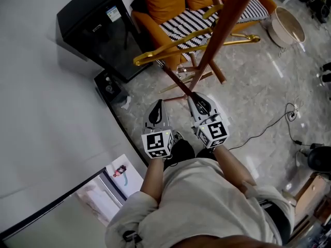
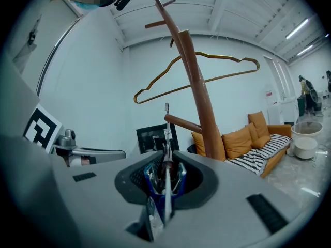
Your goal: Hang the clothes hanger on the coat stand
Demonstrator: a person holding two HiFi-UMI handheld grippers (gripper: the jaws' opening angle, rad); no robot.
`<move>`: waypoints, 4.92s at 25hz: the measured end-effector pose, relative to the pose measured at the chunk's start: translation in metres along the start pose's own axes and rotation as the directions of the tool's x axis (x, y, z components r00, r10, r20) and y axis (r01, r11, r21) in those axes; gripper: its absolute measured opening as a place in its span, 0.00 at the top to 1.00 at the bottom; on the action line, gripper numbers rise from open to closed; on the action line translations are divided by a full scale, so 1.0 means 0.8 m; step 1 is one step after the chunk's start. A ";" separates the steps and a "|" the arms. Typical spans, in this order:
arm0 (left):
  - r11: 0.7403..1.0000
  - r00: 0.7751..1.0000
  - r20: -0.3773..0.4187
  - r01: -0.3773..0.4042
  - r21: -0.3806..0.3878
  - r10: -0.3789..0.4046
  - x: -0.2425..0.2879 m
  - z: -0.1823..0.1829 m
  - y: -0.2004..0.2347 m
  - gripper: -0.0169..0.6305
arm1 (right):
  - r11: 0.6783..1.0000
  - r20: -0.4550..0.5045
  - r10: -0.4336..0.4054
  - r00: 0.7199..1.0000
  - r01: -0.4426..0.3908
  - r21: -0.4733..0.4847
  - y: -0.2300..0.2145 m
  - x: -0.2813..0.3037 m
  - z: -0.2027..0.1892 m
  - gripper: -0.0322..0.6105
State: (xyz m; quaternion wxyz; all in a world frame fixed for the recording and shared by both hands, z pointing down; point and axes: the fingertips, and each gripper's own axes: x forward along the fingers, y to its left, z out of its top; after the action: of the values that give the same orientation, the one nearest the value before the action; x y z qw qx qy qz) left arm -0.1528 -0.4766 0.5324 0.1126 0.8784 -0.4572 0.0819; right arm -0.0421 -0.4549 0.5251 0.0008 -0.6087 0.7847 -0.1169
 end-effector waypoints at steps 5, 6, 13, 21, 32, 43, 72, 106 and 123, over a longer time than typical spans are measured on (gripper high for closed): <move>1.000 1.000 -0.008 0.020 0.014 -0.020 0.009 0.003 0.002 0.96 | 1.000 0.004 -0.021 1.000 0.021 0.003 -0.005 0.001 -0.003 0.87; 1.000 1.000 -0.009 0.026 0.016 -0.026 0.012 0.003 0.001 0.96 | 1.000 0.004 -0.026 1.000 0.026 0.005 -0.007 0.001 -0.003 0.87; 0.997 0.997 -0.019 0.070 0.025 -0.069 0.024 0.000 -0.011 0.96 | 0.997 0.014 -0.071 0.997 0.071 0.005 -0.022 -0.004 -0.008 0.87; 0.995 0.995 -0.032 0.098 0.035 -0.097 0.032 -0.003 -0.024 0.96 | 0.994 0.013 -0.109 0.994 0.109 0.016 -0.042 -0.014 -0.016 0.87; 0.994 0.994 -0.039 0.105 0.041 -0.104 0.033 -0.006 -0.036 0.96 | 0.991 0.003 -0.128 0.992 0.128 0.040 -0.059 -0.021 -0.034 0.87; 0.996 0.996 -0.042 0.085 0.035 -0.084 0.025 -0.010 -0.035 0.96 | 0.989 -0.031 -0.146 0.989 0.146 0.014 -0.072 -0.021 -0.056 0.87; 1.000 0.999 -0.032 0.012 0.007 -0.011 -0.016 -0.019 -0.069 0.96 | 0.989 -0.131 -0.052 0.990 0.033 -0.142 -0.071 -0.039 -0.064 0.80; 0.985 0.985 0.032 -0.166 -0.038 0.167 -0.152 -0.046 -0.226 0.96 | 0.955 -0.029 0.110 0.994 -0.114 -0.273 -0.085 -0.254 -0.003 0.94; 0.993 0.979 0.172 -0.115 0.008 0.112 -0.259 0.025 -0.272 0.96 | 0.966 0.182 0.052 0.982 -0.004 -0.257 -0.029 -0.384 0.115 0.94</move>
State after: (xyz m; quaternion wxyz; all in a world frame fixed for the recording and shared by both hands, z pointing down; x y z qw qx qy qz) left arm -0.0908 -0.1984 0.4357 0.0600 0.8556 -0.5138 0.0167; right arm 0.0725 -0.1836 0.3966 -0.0022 -0.6008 0.7982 0.0428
